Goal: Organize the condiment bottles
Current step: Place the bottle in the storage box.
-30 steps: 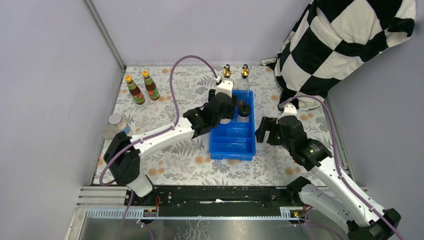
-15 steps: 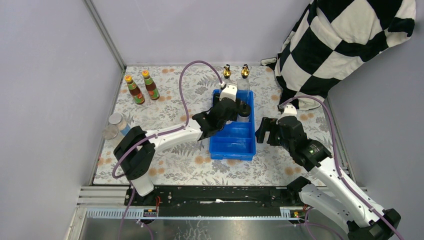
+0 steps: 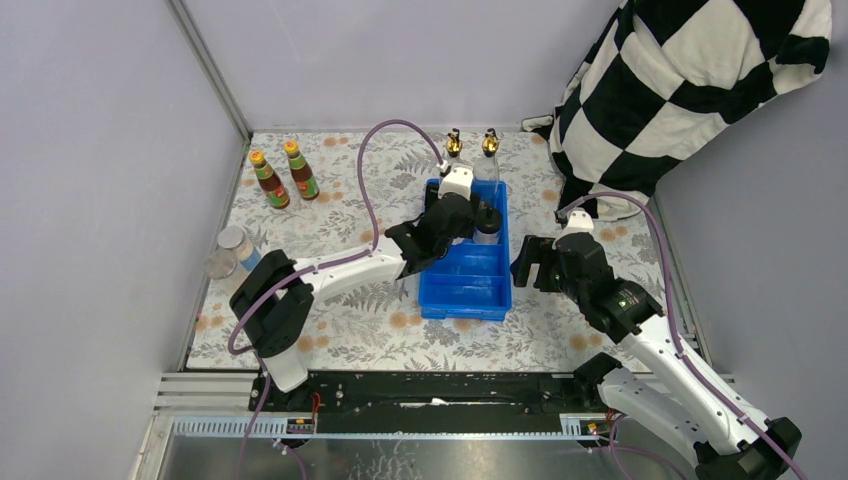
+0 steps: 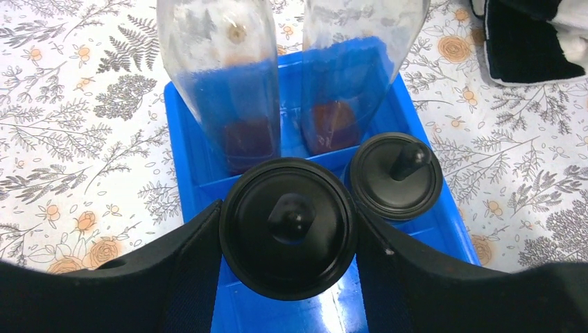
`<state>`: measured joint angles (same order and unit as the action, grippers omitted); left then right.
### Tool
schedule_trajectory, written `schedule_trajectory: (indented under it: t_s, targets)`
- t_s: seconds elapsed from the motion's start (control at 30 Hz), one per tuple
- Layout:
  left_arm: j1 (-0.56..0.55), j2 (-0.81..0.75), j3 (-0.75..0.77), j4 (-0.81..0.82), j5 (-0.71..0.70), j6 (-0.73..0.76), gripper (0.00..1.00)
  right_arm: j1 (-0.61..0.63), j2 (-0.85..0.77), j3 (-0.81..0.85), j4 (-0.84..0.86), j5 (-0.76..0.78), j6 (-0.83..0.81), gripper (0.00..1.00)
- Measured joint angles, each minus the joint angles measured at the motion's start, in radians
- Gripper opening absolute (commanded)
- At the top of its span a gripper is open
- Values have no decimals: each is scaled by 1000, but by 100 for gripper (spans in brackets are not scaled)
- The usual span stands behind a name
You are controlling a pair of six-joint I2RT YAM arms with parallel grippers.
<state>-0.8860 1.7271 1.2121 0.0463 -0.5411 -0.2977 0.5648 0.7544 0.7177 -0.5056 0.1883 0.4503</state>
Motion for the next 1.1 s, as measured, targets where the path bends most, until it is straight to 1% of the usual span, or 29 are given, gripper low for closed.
schedule_trajectory:
  t_s: [0.57, 0.87, 1.1]
  targets:
    - [44, 32, 11, 1, -2, 10, 59, 0, 0, -4, 2, 0, -1, 91]
    - [50, 77, -8, 51, 8, 13, 59, 0, 5, -5, 3, 0, -1, 91]
    - [50, 112, -26, 79, 14, 12, 76, 0, 10, -10, 3, 0, -1, 91]
